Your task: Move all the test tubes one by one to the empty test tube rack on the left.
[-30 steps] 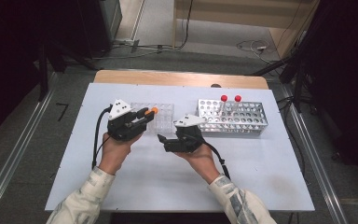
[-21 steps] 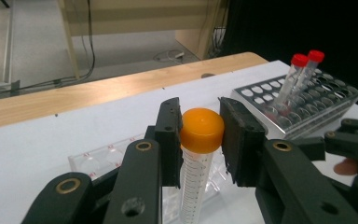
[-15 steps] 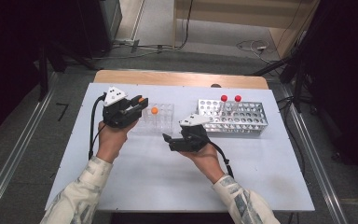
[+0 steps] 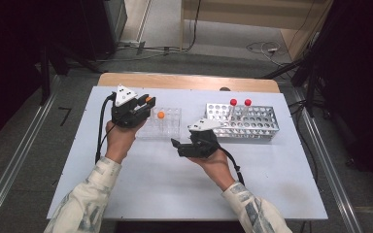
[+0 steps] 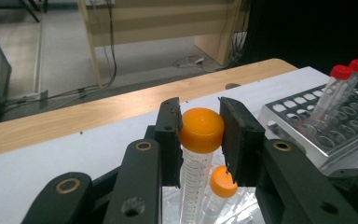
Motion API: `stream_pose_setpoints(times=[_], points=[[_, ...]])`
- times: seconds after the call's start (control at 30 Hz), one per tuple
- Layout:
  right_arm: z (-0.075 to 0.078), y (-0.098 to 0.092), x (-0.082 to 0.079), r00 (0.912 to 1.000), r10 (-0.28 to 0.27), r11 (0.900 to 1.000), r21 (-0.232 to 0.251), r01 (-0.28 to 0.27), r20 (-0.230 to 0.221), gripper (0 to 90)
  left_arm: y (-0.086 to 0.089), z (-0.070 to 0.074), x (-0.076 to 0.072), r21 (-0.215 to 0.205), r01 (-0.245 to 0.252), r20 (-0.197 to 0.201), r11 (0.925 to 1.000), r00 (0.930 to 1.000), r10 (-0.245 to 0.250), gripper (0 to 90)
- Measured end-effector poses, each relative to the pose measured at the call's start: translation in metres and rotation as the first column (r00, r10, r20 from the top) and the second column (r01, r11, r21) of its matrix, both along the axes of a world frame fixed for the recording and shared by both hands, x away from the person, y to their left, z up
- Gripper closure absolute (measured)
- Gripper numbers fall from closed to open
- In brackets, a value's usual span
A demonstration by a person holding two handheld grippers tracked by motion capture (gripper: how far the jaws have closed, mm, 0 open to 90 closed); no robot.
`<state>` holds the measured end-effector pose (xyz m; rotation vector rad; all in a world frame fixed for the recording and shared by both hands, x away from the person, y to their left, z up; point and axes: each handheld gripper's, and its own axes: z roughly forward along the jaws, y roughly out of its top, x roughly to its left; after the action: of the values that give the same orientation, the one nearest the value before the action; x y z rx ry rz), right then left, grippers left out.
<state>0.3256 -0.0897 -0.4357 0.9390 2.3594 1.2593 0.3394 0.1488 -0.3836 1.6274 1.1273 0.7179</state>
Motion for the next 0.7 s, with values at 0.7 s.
stream_pose_setpoints(times=[0.7], points=[[-0.001,-0.004,0.0,1.0,-0.004,1.0,0.002,0.004,-0.007,22.9,-0.007,-0.034,-0.001,0.018,-0.015,-0.023,0.9997,0.9996,0.016,69.4]])
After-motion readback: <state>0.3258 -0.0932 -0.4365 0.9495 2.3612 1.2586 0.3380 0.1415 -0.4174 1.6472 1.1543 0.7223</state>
